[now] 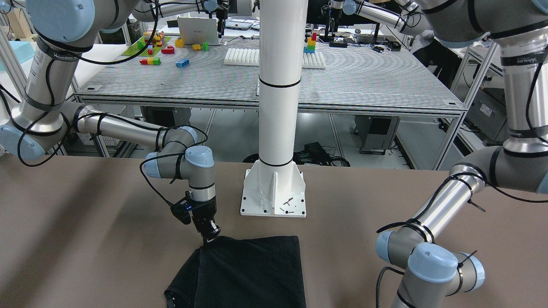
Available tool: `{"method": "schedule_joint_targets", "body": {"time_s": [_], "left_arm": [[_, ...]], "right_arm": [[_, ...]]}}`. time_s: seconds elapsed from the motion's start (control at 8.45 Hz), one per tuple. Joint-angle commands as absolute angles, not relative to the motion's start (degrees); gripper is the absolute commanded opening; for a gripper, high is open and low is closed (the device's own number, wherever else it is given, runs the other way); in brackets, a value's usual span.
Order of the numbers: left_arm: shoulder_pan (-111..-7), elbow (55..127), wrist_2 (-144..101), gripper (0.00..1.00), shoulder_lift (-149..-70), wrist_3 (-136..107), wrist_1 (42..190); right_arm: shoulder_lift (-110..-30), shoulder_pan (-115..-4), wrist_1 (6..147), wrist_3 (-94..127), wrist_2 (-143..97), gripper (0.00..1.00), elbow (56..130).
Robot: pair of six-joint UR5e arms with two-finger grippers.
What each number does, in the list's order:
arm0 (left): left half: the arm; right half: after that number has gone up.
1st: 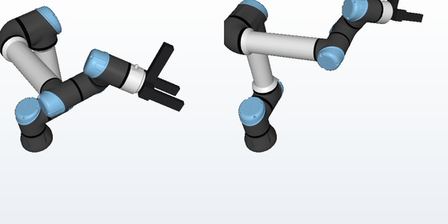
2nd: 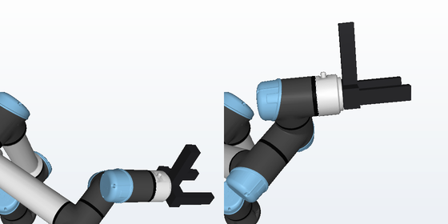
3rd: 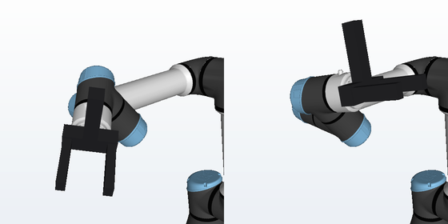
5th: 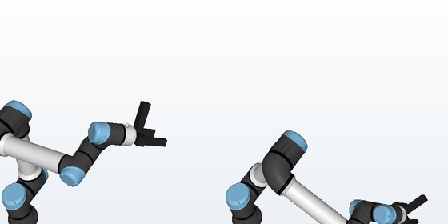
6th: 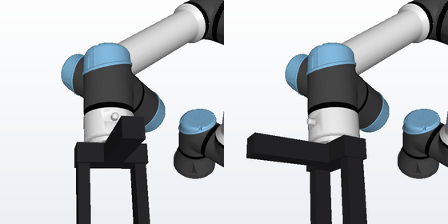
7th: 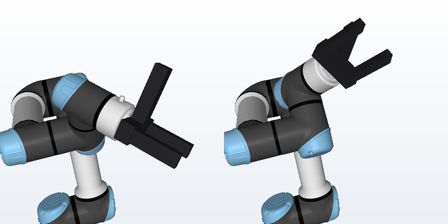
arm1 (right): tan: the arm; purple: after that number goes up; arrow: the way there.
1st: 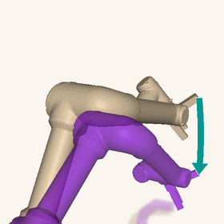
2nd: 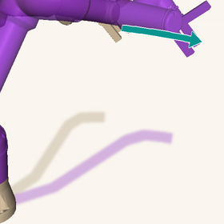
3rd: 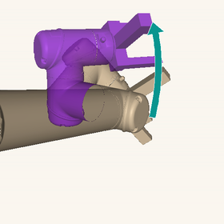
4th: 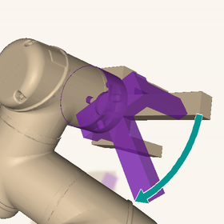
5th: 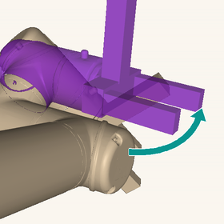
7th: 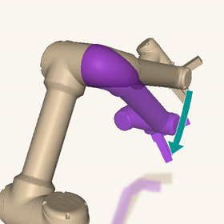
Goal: Fold clothes
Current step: 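Move the right gripper back to the shirt corner nearest the robot, then grasp the near shirt corners with both grippers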
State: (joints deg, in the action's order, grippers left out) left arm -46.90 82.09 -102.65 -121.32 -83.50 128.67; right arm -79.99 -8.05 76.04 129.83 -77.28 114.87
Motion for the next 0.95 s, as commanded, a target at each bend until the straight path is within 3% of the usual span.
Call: {"method": "schedule_joint_targets", "body": {"time_s": [0.0, 0.47, 0.83], "left_arm": [[-46.32, 82.09, -102.04, 0.94, -121.46, -83.58, 128.67], [-46.14, 86.9, -102.66, 0.95, -120.16, -91.79, 128.58], [-38.27, 104.25, -100.02, 0.95, -108.86, -112.45, 128.67]], "right_arm": [[-79.98, -8.61, 76.55, 129.81, -77.52, 0.0, 116.36], [-80.16, -8.35, 77.43, 130.16, -77.87, 0.0, 118.74], [-79.89, -7.13, 76.82, 131.56, -78.05, 0.0, 118.92]]}}
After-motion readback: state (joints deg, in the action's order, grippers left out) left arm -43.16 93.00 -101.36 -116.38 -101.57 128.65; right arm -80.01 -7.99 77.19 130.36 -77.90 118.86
